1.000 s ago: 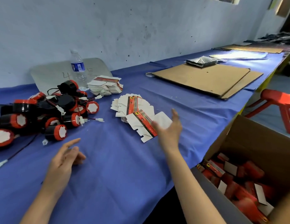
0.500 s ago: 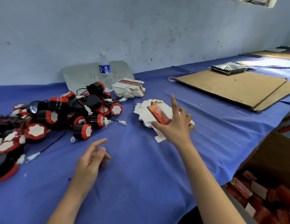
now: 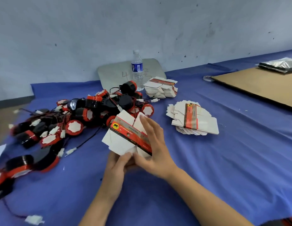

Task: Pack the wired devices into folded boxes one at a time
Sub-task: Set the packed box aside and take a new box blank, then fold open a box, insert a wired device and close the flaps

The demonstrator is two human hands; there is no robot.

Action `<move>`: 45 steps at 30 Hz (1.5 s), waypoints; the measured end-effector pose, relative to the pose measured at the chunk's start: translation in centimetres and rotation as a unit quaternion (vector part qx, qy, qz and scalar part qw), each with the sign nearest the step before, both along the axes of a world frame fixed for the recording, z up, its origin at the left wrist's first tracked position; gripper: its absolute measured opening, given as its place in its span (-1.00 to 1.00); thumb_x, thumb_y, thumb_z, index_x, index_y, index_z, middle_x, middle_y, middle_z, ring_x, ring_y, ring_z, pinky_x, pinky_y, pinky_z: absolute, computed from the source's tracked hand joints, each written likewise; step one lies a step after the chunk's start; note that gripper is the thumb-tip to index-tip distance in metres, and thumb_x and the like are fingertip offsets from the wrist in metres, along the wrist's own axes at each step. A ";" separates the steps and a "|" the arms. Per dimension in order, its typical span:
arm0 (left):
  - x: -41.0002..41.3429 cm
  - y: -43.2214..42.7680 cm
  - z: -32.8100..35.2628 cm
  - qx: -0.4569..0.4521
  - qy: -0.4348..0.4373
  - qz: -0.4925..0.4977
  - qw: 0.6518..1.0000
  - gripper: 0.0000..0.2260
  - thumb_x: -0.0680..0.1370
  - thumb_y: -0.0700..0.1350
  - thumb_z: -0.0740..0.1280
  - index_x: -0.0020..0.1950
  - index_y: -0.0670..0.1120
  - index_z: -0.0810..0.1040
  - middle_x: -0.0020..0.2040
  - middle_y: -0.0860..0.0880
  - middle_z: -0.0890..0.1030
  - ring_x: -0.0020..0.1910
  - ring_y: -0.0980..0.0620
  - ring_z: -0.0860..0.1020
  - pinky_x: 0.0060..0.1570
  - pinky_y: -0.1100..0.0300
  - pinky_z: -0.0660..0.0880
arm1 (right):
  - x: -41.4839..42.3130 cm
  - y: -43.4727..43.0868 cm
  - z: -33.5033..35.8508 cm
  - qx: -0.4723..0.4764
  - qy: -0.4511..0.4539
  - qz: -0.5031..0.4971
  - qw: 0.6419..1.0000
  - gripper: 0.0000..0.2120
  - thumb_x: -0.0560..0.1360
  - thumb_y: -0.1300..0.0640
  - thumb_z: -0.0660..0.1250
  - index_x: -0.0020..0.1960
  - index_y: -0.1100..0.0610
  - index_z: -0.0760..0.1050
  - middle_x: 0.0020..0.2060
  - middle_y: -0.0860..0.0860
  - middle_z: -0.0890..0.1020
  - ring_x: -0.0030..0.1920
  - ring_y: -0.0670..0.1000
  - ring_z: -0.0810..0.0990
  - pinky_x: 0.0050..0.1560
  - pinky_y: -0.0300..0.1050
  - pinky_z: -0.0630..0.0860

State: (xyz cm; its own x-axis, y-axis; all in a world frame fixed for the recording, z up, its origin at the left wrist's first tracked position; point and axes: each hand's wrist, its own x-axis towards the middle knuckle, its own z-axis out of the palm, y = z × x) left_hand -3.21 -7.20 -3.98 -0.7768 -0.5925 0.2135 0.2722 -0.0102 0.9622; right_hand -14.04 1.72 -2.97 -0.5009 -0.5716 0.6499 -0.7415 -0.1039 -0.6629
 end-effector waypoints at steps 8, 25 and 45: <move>0.2 0.8 0.5 -0.187 -0.031 0.102 0.977 -0.73 0.57 -0.11 0.25 0.06 0.28 0.54 -0.03 0.29 0.64 -0.04 0.24 0.62 -0.21 0.45 0.50 | 1.4 0.6 0.9 0.041 -0.060 0.088 0.993 -0.24 0.42 -0.06 0.26 0.54 -0.04 0.01 0.54 -0.04 0.09 0.55 -0.03 0.00 0.49 -0.20 0.09; 0.5 -0.9 0.3 -0.395 -0.097 0.121 0.906 -0.07 0.50 -0.52 0.15 0.36 0.56 0.15 0.39 0.11 0.44 0.15 0.18 0.50 -0.04 0.57 0.38 | 0.2 0.4 0.5 -0.042 -0.490 0.160 0.856 0.14 0.19 0.12 0.61 0.39 -0.53 -0.05 0.42 0.03 0.39 0.37 -0.07 0.44 0.18 0.04 0.56; 0.0 -1.0 0.7 -0.150 -0.054 0.165 0.973 -0.29 0.39 0.08 0.43 0.50 0.17 0.24 0.34 0.16 0.50 0.27 0.24 0.47 0.16 0.25 0.45 | -0.2 0.7 0.7 -0.043 -0.318 0.102 0.942 -0.58 0.43 0.24 0.44 0.22 -0.04 0.47 0.02 -0.12 0.66 0.07 -0.01 0.64 0.10 -0.08 0.58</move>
